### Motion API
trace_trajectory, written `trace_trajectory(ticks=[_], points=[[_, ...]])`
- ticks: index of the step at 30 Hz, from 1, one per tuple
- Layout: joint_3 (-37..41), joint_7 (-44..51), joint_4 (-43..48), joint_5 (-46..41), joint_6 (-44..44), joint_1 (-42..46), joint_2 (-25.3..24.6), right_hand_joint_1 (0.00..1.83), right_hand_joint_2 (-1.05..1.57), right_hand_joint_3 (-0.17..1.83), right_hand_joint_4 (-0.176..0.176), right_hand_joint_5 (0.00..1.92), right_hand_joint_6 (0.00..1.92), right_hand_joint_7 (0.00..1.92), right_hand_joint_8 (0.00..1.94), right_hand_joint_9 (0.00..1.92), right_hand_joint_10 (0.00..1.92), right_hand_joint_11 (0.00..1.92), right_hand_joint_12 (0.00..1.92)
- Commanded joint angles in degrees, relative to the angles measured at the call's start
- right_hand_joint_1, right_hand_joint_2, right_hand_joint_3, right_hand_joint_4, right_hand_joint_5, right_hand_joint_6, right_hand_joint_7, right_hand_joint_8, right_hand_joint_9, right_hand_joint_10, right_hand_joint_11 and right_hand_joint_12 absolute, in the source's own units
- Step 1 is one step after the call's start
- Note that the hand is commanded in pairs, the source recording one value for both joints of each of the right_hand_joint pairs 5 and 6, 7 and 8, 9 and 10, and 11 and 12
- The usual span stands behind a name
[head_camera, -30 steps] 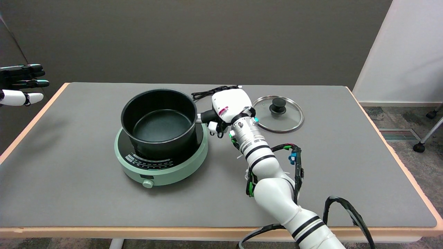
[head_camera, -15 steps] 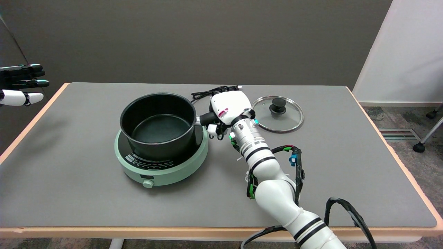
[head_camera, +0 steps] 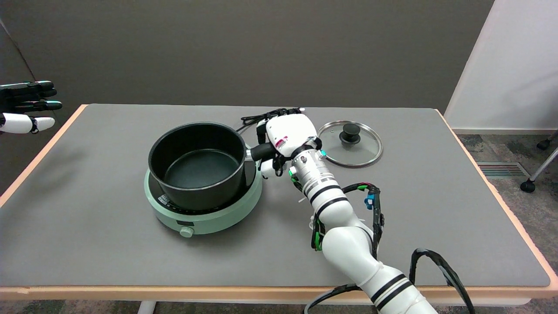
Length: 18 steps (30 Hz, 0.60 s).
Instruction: Place the soup pot onto the induction stove.
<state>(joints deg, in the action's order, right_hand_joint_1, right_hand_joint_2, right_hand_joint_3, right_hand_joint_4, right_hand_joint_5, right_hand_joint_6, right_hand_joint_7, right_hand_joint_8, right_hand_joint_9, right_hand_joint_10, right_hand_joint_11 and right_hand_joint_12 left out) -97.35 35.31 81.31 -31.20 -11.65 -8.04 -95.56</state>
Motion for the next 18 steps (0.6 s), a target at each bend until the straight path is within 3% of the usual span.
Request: trace_trajectory(ticks=[1, 18], points=[[-0.68, 0.03, 0.42, -0.23, -0.48, -0.64, 1.37, 0.91, 0.36, 1.81, 0.176, 0.81, 0.81, 0.81, 0.81, 0.81, 0.81, 0.81, 0.81], [-0.68, 0.03, -2.57, -0.27, -1.11, -4.2, 1.36, 0.92, 0.24, 1.82, 0.176, 0.75, 0.75, 0.75, 0.75, 0.75, 0.75, 0.75, 0.75]])
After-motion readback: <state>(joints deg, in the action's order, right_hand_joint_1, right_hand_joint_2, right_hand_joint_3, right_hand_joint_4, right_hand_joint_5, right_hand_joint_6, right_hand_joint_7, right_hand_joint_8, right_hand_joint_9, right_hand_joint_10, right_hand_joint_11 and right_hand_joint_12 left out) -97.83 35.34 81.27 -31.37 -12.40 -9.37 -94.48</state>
